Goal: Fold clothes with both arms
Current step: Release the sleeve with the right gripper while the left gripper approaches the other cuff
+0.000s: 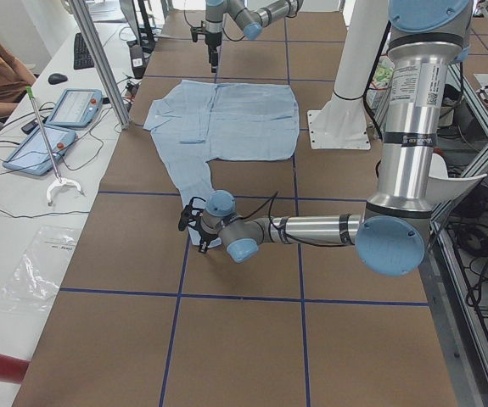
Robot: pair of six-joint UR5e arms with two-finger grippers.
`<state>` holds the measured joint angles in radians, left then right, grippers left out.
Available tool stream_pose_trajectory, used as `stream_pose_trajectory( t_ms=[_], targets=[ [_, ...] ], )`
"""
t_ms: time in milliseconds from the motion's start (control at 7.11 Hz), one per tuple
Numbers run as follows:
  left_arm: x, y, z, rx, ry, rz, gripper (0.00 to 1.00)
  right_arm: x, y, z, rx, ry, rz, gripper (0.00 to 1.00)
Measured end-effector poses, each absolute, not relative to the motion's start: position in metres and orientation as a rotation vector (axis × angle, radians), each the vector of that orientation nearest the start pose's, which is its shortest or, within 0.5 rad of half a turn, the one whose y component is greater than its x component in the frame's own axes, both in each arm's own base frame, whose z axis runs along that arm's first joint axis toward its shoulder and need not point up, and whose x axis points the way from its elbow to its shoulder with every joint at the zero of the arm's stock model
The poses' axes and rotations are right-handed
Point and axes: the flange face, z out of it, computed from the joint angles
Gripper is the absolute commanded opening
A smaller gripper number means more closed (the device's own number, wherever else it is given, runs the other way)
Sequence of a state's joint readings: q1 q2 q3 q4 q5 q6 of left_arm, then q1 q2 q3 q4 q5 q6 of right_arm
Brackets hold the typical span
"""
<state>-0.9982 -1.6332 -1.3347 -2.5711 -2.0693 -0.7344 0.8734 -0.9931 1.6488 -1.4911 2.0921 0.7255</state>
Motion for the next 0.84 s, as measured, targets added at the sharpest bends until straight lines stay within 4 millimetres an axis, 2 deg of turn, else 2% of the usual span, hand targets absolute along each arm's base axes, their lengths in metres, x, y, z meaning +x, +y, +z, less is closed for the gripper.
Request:
stream_pose_trajectory(
  t_ms=[422, 562, 703, 844],
  targets=[
    [0.2278, -0.5019, 0.6423, 0.348, 0.865, 0.065, 0.34, -0.3717, -0.5712, 0.2792, 0.222, -0.835, -0.165, 1.0],
    [0.2285, -0.5014, 0.6411, 0.347, 0.869, 0.068, 0.24, -0.3719, -0.5711, 0.2795, 0.223, -0.834, -0.165, 1.0],
    [0.2286, -0.5011, 0.6406, 0.346, 0.871, 0.069, 0.09, -0.3721, -0.5709, 0.2799, 0.222, -0.833, -0.165, 1.0],
    [0.2285, -0.5008, 0.6398, 0.346, 0.872, 0.069, 0.0, -0.3721, -0.5709, 0.2808, 0.221, -0.832, -0.165, 1.0]
  ],
)
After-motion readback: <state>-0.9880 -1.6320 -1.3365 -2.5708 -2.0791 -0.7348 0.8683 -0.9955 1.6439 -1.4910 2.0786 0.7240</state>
